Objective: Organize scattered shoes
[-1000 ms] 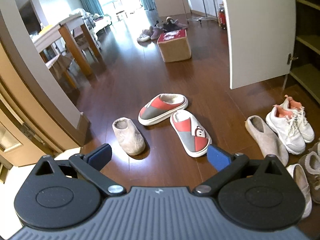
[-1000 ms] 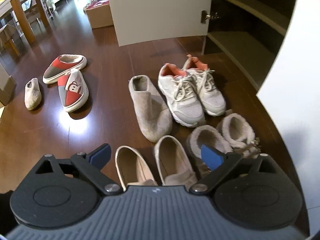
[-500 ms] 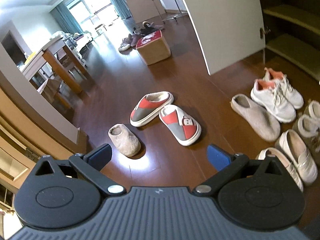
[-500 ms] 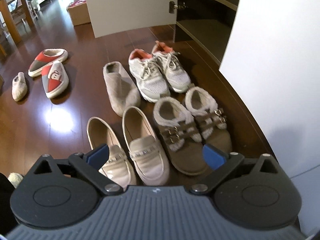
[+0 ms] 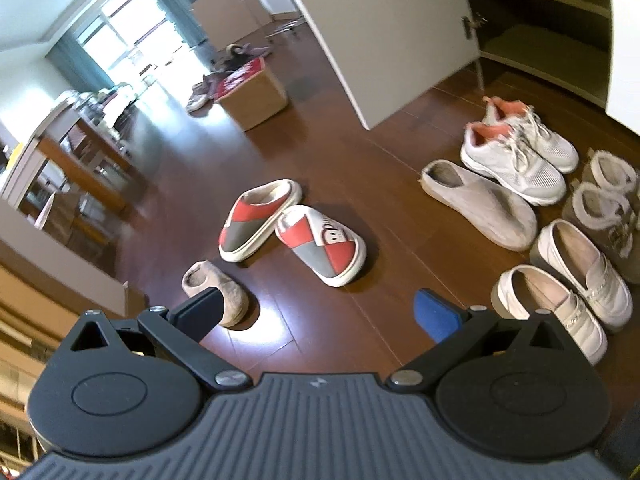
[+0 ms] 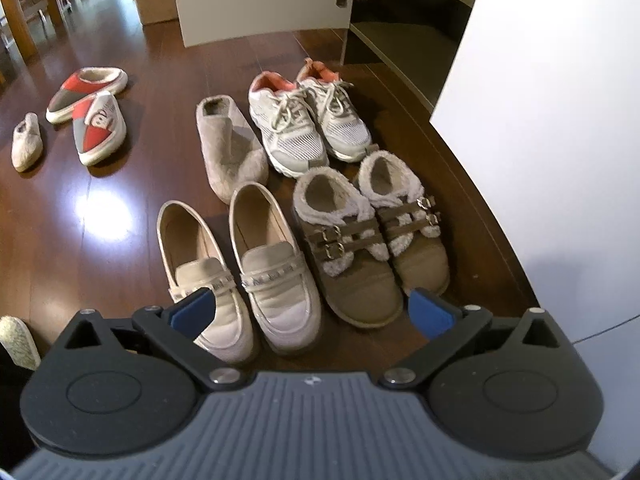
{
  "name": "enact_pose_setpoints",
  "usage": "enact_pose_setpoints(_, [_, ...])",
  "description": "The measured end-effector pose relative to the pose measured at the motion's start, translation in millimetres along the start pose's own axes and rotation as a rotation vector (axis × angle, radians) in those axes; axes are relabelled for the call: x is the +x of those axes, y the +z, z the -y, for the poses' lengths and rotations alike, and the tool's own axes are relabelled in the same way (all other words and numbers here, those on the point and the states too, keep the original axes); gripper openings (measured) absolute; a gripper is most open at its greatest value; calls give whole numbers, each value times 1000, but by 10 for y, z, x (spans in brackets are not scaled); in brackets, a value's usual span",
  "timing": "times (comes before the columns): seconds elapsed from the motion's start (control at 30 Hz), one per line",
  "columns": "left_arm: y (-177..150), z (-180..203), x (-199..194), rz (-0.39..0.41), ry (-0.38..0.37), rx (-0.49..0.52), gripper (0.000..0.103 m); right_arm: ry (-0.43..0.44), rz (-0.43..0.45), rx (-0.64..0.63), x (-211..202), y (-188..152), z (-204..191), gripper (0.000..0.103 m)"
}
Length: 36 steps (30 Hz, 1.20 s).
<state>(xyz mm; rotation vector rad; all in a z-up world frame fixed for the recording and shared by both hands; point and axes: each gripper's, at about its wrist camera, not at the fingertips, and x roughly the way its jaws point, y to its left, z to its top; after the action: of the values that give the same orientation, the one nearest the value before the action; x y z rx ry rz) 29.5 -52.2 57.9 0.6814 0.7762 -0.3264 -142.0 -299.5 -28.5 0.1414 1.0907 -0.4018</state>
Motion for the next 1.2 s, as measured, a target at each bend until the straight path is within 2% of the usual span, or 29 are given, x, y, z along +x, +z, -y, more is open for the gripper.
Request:
enact_pose_setpoints(0.33, [19, 80, 222, -31, -26, 40, 102, -31, -55, -17, 141, 14, -33, 102])
enact_pose_setpoints(0.47, [-8, -35, 468, -111, -67, 20, 102, -34, -74, -41, 232, 57, -82, 102])
enact_pose_setpoints(0.57, [-142, -224, 847, -221, -113, -37, 102, -47, -99, -33, 343, 109, -75, 102])
enact_pose_setpoints(0.63, [-291, -453, 1229, -303, -138, -118, 102, -60, -121, -19, 450, 157, -57, 102])
enact_pose_setpoints(0.73, [-562, -967, 1970, -425, -157, -298, 102, -79, -156, -2, 656, 254, -39, 102])
enact_pose_setpoints(0.87, [-785, -1711, 3000, -516, -115, -553, 102, -126, -185, 30, 995, 484, -24, 102])
enact_pose_setpoints(0.93, [-761, -2044, 3456, -523, -90, -654, 102, -150, -192, 50, 1169, 619, -15, 102])
enact_pose_setpoints(1.07, [-627, -2696, 4322, -460, -52, -871, 102, -180, -161, 105, 1495, 896, -44, 102])
enact_pose_setpoints(1.2, [-656, -3023, 5053, -495, 32, -971, 102, -151, -131, 111, 1615, 1009, -173, 102])
